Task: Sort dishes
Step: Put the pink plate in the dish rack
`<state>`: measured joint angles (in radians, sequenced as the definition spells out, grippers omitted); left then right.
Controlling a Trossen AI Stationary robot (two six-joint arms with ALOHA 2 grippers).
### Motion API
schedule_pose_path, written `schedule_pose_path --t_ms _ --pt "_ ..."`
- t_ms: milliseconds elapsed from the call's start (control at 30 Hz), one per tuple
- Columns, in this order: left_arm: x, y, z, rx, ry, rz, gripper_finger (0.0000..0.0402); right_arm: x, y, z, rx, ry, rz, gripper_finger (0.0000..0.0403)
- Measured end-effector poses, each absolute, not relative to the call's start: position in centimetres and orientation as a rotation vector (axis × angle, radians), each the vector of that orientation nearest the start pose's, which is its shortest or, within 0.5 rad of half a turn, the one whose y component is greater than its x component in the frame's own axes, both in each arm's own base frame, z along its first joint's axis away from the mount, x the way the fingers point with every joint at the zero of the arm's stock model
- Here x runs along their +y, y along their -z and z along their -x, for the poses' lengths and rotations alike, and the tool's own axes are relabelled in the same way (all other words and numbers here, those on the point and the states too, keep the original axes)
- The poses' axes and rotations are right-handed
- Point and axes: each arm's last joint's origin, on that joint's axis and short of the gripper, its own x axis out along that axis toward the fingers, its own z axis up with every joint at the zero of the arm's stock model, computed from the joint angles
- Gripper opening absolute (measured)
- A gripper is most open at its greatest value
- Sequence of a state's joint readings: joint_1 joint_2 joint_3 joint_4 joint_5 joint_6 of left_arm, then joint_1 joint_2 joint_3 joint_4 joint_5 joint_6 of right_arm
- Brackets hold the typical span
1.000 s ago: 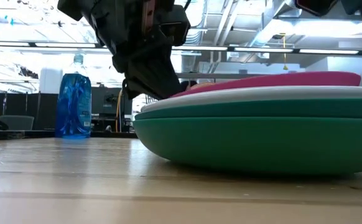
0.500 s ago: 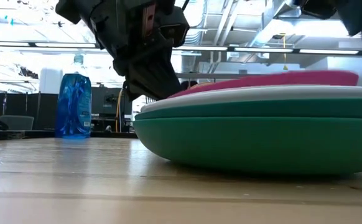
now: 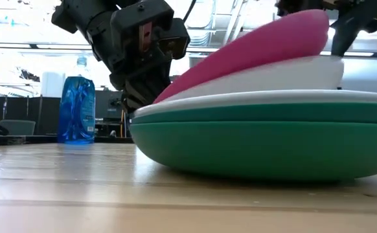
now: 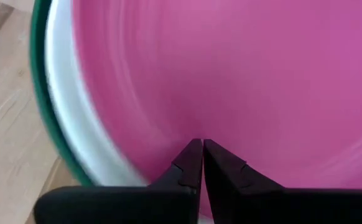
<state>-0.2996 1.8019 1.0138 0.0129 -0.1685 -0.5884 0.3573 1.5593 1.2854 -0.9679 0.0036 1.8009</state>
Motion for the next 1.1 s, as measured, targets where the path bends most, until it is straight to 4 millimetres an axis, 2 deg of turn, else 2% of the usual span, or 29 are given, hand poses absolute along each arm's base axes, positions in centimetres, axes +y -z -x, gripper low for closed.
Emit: schedule_pose_path --t_ms 167,367,633,767,900,1100 --pt "-10.3 -16.2 -35.0 0.762 -0.103 0.375 0.001 10.6 -26.9 -28.4 1.075 0.811 -1.331 0.0234" --pt "-10.1 -16.2 -35.0 0.761 -0.101 0.361 0.001 10.7 -26.9 -28.5 1.066 0.801 -1.333 0.023" --pt "-9.8 -16.1 -35.1 0.755 -0.113 0.363 0.001 10.9 -27.4 -29.6 0.944 0.727 -1.383 0.0226" --pt "-9.8 -16.1 -35.1 0.754 -0.112 0.364 0.001 11.0 -27.3 -29.4 0.959 0.733 -1.378 0.0226" --pt "-9.8 -15.7 -35.2 0.758 -0.113 0.363 0.001 11.3 -26.6 -29.5 0.998 0.76 -1.352 0.0226" --pt "-10.0 -15.1 -35.6 0.755 -0.086 0.394 0.001 13.0 -24.3 -31.1 1.074 0.709 -1.372 0.0226"
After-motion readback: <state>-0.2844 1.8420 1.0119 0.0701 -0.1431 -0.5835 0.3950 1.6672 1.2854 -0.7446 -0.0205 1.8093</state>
